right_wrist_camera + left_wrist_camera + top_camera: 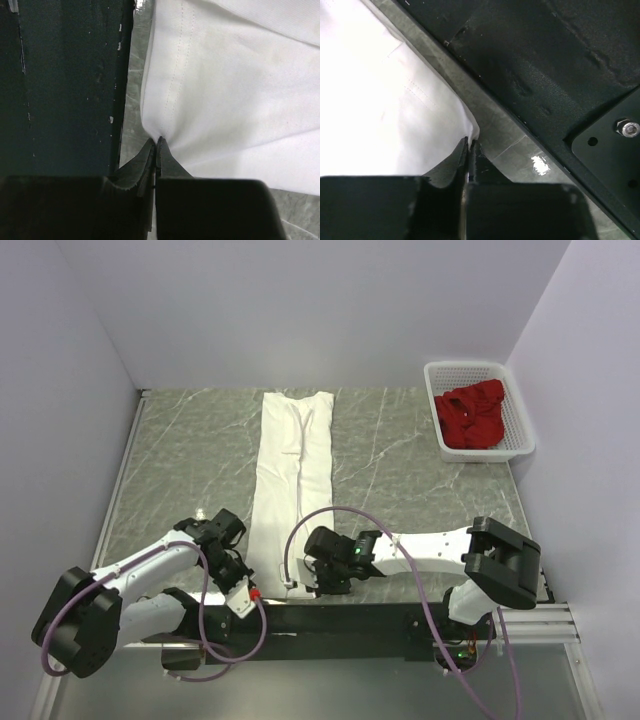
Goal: Fold and stack the t-shirts
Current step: Fold the tshirt
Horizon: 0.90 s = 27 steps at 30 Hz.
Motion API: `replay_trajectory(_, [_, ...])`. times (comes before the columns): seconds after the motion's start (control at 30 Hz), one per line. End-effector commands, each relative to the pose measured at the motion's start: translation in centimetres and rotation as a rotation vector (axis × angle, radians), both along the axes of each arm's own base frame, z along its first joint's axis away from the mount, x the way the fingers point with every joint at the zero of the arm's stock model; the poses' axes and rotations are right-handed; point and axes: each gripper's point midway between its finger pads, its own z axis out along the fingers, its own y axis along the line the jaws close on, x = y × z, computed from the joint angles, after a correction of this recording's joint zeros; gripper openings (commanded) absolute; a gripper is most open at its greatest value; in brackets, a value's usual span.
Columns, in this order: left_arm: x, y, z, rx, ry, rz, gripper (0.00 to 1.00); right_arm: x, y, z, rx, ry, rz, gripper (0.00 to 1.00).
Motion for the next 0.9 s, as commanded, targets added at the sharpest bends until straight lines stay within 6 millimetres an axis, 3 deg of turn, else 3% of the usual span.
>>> replay_trajectory(0.0, [0.0, -0.7, 1.1, -0.034, 0.009, -0.012, 0.01, -0.2, -0.6, 0.5, -0.028, 0.024, -0.013, 0.00])
replay_trajectory(0.2, [-1.9, -1.1, 4.4, -0.086, 0.083, -0.036, 0.00, -1.9, -0.5, 2.9, 0.020, 0.062, 0.019, 0.00])
replay_trajectory(0.33, [-1.6, -2.0, 6.5, -0.112, 0.140, 0.065, 0.00, -2.7, 0.1, 5.2, 0.071, 0.092, 0.023, 0.00])
replay_trajectory(0.5, [1.7, -3.1, 9.8, -0.195, 0.155, 0.191, 0.00, 1.0, 0.4, 6.8, 0.110, 0.036, -0.025, 0.00])
replay_trajectory(0.63, [5.2, -2.5, 10.3, -0.212, 0.166, 0.286, 0.00, 4.9, -0.2, 8.4, 0.134, -0.012, -0.072, 0.00])
replay_trajectory(0.73, [8.1, -2.5, 10.9, -0.235, 0.181, 0.351, 0.00, 6.9, -0.6, 8.8, 0.132, -0.049, -0.082, 0.00])
replay_trajectory(0.87, [12.1, -2.9, 11.6, -0.266, 0.173, 0.406, 0.00, 11.6, -1.4, 8.7, 0.118, -0.103, -0.129, 0.00])
